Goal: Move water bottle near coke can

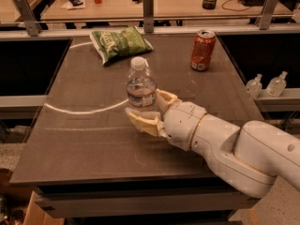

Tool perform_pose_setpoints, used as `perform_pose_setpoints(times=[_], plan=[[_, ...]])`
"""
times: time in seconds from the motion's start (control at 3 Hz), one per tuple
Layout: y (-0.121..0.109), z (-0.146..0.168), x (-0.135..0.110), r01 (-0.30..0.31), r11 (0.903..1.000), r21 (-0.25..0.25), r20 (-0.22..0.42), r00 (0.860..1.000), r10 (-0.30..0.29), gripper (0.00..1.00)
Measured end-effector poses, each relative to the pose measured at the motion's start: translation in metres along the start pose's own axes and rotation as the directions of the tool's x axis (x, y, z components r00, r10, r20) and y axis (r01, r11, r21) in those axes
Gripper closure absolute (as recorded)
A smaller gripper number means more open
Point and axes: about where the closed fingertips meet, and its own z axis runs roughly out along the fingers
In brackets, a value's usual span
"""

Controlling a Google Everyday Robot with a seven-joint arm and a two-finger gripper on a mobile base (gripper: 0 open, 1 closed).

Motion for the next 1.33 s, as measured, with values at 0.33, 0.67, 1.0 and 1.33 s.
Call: perform_pose_setpoints(times=[0.33,0.67,1.0,1.33], plan=[[-0.005,-0.008,0.003,-0.004,0.9995,0.031,-0.051,0.999,0.006,0.77],[-0.026,-0.035,0.006,0.019,0.9929,0.117,-0.122,0.993,-0.005,0.99],[-0.047,-0.064,0.009,0.048,0.9715,0.232,-0.175,0.985,-0.007,1.0],[-0.084,-0.1,0.007,0.049,0.9121,0.407,-0.175,0.984,0.025,1.0]])
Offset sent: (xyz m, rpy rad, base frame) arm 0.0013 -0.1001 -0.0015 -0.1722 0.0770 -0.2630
